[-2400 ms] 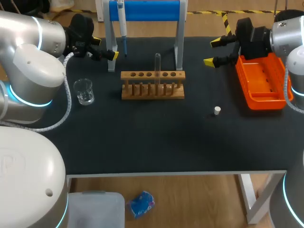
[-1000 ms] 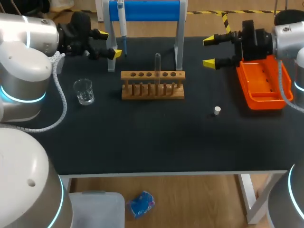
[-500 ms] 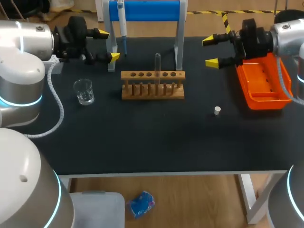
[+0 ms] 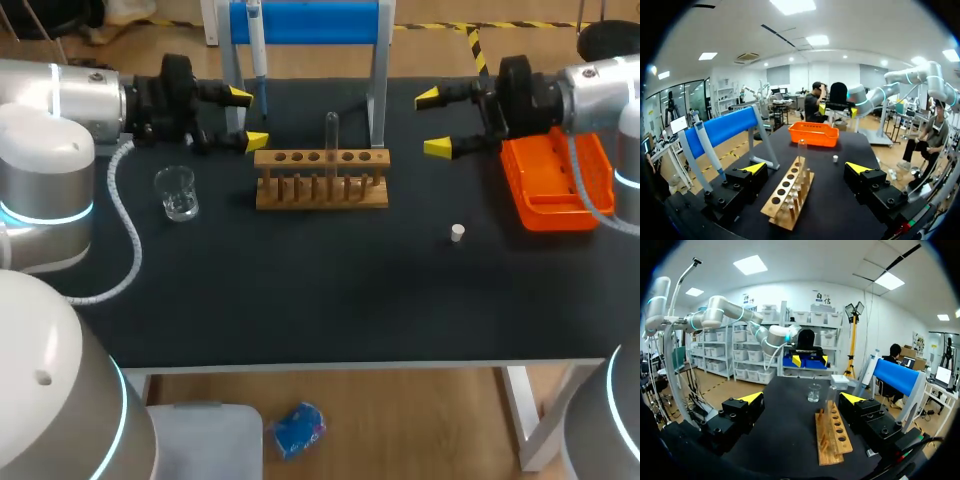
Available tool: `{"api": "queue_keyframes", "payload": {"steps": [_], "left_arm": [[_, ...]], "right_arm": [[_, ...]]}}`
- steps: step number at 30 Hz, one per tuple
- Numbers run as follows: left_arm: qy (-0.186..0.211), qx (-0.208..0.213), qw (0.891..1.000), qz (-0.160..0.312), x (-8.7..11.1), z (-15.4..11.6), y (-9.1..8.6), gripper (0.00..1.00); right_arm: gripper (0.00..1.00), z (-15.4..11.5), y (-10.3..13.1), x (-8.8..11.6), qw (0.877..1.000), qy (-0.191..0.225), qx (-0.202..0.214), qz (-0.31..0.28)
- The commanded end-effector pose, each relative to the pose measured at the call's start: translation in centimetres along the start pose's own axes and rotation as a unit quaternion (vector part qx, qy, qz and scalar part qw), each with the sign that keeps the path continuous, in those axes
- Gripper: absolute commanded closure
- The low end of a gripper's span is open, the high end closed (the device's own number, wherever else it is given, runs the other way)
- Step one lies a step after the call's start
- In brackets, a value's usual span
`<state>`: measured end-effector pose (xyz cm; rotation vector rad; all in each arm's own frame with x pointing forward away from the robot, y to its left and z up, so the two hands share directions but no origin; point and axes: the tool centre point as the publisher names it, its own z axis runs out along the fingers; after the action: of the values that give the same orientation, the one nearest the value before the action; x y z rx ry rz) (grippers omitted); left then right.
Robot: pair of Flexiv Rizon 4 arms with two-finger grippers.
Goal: Invert the test tube, pick up the pipette, mount the tip to pipette, aspirate from beaker and dispense into the tube, eject the tip, return the pipette, and cap with the stopper.
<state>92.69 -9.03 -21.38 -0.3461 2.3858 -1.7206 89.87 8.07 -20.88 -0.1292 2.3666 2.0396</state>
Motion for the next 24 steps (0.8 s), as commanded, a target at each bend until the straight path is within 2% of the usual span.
{"api": "queue_keyframes", "payload": {"steps": [1, 17, 19, 21, 24], "left_arm": [[-0.006, 0.016, 1.0, -0.008, 0.6, 1.8, 0.7, 0.0], [-0.004, 0.019, 1.0, -0.016, 0.8, 2.0, 0.8, 0.0], [-0.015, 0.026, 0.999, -0.017, 0.5, 1.9, 1.3, 0.0], [-0.011, 0.042, 0.999, -0.024, 0.6, 2.4, 1.6, 0.0], [-0.005, 0.041, 0.999, -0.023, 1.0, 3.3, 2.3, 0.0]], "right_arm": [[0.0, 0.7, -1.4, 0.0, 1.0, 0.019, -0.004, 0.004], [0.0, 0.7, -1.4, 0.0, 1.0, 0.019, -0.004, 0.004], [0.0, 1.4, -2.1, -0.4, 0.999, 0.026, -0.028, 0.013], [0.0, 2.0, -2.9, -0.9, 0.999, 0.028, -0.033, 0.017], [0.0, 2.9, -3.6, -1.5, 0.998, 0.041, -0.034, 0.02]]}}
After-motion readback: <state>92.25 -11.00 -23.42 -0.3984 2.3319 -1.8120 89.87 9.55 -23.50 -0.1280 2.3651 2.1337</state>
